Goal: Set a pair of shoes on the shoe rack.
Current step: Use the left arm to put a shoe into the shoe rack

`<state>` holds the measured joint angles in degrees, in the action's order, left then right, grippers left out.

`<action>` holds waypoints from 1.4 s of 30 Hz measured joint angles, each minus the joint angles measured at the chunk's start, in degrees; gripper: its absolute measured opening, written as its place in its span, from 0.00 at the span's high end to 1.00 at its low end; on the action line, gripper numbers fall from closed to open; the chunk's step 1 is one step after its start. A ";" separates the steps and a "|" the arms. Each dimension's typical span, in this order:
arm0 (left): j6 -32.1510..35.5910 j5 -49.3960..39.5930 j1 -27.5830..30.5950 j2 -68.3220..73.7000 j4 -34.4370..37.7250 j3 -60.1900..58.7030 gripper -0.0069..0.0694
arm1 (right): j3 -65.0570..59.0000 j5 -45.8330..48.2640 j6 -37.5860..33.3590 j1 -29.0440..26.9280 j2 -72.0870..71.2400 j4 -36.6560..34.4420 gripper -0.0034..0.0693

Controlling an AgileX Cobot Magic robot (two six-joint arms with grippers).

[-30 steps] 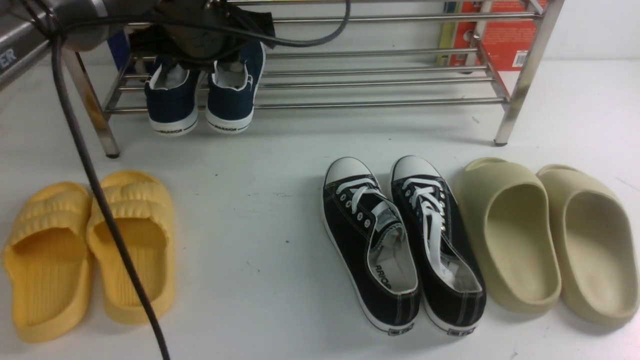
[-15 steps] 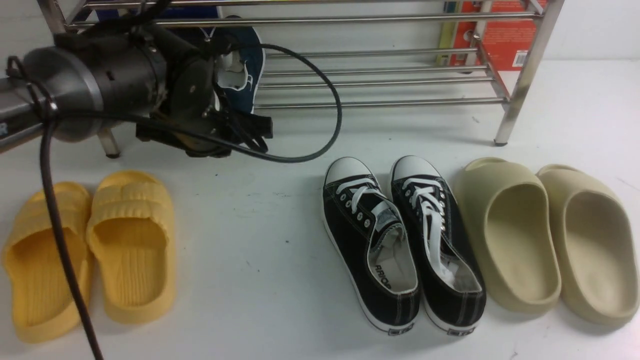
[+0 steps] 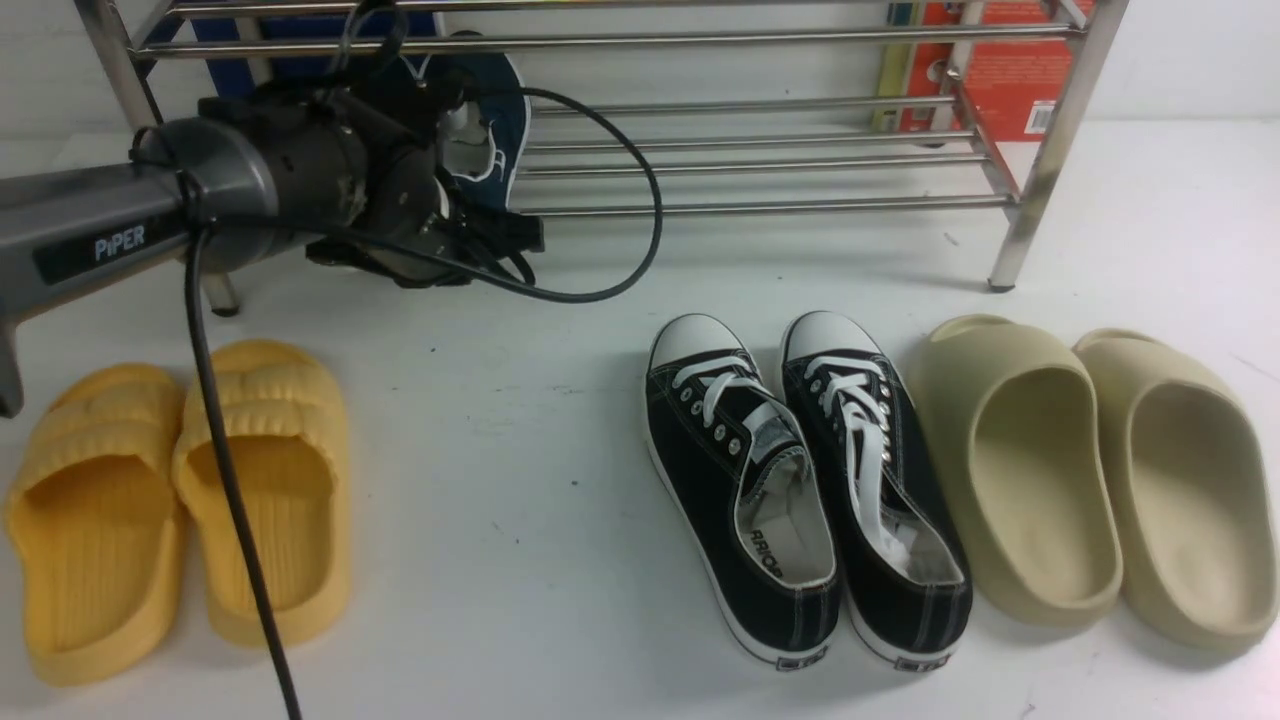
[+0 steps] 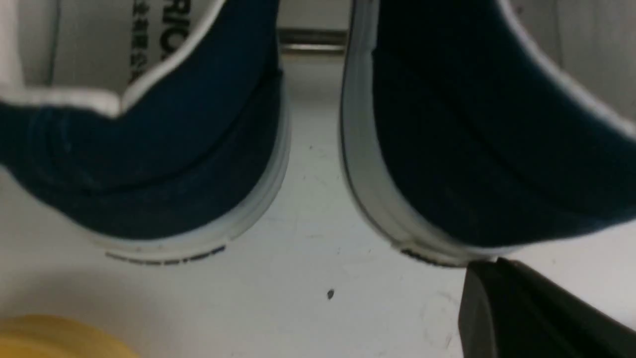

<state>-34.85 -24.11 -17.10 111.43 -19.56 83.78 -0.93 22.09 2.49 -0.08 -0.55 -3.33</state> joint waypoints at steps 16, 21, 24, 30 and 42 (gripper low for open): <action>-0.06 4.76 0.00 0.00 0.28 0.00 0.93 | 0.00 0.00 0.00 0.00 0.00 0.00 0.62; -1.37 7.43 0.00 0.00 0.43 0.00 0.93 | 0.00 0.00 0.00 0.00 0.00 0.00 0.62; -1.72 9.33 0.00 0.00 0.43 0.00 0.93 | 0.00 0.00 0.00 0.00 0.00 0.00 0.62; -2.36 7.73 0.00 0.00 0.32 0.00 0.93 | 0.00 0.00 0.00 0.00 0.00 0.00 0.62; -2.60 -2.60 0.13 -2.41 3.86 0.02 0.93 | 0.00 0.00 0.00 0.00 0.00 0.00 0.62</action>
<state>-37.45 -26.71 -16.97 109.02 -15.70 83.80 -0.93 22.09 2.49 -0.08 -0.55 -3.33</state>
